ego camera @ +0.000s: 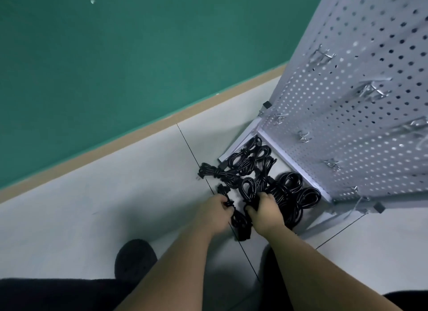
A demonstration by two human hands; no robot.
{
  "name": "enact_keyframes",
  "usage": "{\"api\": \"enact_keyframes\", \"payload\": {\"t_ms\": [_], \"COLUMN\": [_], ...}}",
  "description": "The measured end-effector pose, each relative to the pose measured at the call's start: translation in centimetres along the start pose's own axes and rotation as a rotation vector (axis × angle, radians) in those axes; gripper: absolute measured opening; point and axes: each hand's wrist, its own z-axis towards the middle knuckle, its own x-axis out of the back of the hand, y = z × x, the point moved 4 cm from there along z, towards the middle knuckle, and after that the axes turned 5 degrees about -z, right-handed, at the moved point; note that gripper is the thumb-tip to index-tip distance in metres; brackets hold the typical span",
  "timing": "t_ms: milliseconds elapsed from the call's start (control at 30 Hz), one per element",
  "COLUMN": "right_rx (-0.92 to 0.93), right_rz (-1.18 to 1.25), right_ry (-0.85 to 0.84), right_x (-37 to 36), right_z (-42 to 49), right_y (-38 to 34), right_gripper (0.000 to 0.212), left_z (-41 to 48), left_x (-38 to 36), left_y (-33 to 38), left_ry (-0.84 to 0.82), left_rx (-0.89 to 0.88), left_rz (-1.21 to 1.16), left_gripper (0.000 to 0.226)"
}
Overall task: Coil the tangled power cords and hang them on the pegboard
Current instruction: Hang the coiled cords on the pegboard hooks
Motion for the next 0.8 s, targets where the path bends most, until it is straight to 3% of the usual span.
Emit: {"api": "enact_keyframes", "payload": {"t_ms": [67, 167, 233, 300, 433, 800], "right_rx": [0.041, 0.142, 0.219, 0.281, 0.392, 0.57], "right_rz": [0.078, 0.203, 0.274, 0.341, 0.405, 0.51], "right_ry": [0.052, 0.163, 0.26, 0.348, 0.49, 0.835], "right_x": [1.9, 5.4, 8.2, 11.2, 17.1, 31.7], "right_z": [-0.9, -2.4, -3.3, -4.6, -8.4, -19.7], "right_y": [-0.8, -3.0, -4.6, -6.0, -8.4, -12.1], "right_gripper": [0.059, 0.047, 0.034, 0.038, 0.052, 0.05], "left_z": [-0.4, -1.2, -2.6, -4.3, -8.3, -21.1], "left_x": [0.1, 0.6, 1.4, 2.6, 5.0, 10.5], "left_y": [1.7, 4.7, 7.5, 10.2, 15.7, 28.4], "left_ry": [0.021, 0.057, 0.097, 0.141, 0.135, 0.087], "left_rx": [-0.033, -0.138, -0.245, -0.345, -0.458, -0.824], "left_rz": [-0.081, -0.243, -0.356, -0.48, -0.657, -0.664], "left_gripper": [0.052, 0.061, 0.04, 0.007, 0.009, 0.017]}}
